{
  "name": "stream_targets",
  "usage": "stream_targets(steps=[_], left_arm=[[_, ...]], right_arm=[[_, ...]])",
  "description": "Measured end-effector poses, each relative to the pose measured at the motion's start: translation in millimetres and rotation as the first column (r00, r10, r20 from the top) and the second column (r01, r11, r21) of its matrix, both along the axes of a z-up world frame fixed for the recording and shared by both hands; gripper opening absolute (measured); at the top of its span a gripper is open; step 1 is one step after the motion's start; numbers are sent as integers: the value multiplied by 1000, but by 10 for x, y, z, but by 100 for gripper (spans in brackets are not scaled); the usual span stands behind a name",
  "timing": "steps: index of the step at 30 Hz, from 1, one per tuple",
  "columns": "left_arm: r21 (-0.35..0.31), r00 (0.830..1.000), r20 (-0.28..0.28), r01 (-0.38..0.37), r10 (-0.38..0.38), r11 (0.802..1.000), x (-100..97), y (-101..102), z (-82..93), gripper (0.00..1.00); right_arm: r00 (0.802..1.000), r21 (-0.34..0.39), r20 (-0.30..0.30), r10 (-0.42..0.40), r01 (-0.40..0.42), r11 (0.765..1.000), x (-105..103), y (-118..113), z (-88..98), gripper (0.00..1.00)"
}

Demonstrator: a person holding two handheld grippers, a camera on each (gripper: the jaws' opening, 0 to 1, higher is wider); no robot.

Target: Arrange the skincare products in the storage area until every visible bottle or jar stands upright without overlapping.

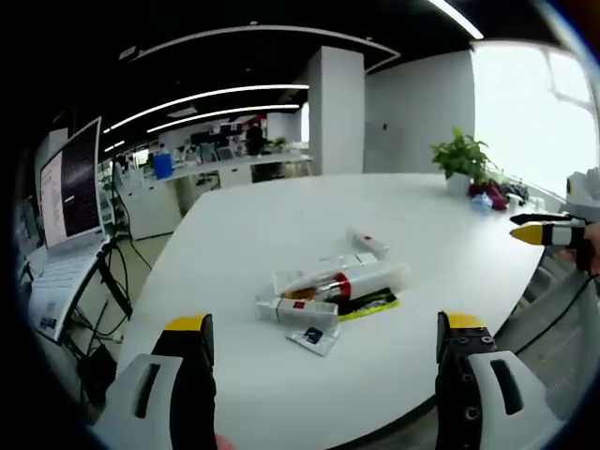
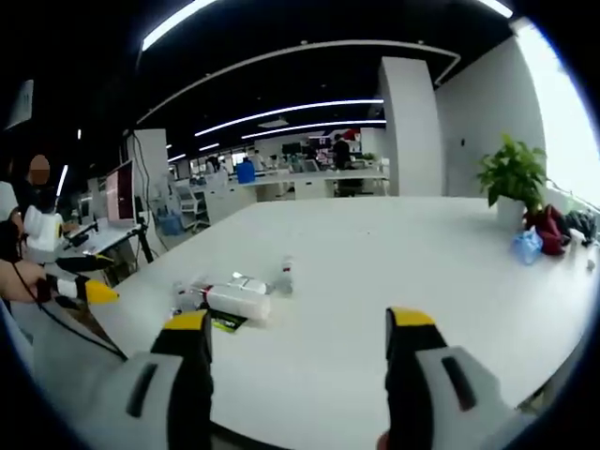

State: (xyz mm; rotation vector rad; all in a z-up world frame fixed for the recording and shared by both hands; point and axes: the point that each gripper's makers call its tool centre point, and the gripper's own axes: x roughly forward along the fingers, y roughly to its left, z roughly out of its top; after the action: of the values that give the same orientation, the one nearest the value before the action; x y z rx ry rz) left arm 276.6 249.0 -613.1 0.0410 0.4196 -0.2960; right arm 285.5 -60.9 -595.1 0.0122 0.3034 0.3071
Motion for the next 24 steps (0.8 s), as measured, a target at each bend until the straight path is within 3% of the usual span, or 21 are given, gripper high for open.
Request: stream_targets(steps=[24], left_arm=[[-2, 1000, 13, -3, 3, 1000, 38, 1, 26, 95]], right_arm=[[998, 25, -37, 49, -48, 999, 18, 93, -25, 76]])
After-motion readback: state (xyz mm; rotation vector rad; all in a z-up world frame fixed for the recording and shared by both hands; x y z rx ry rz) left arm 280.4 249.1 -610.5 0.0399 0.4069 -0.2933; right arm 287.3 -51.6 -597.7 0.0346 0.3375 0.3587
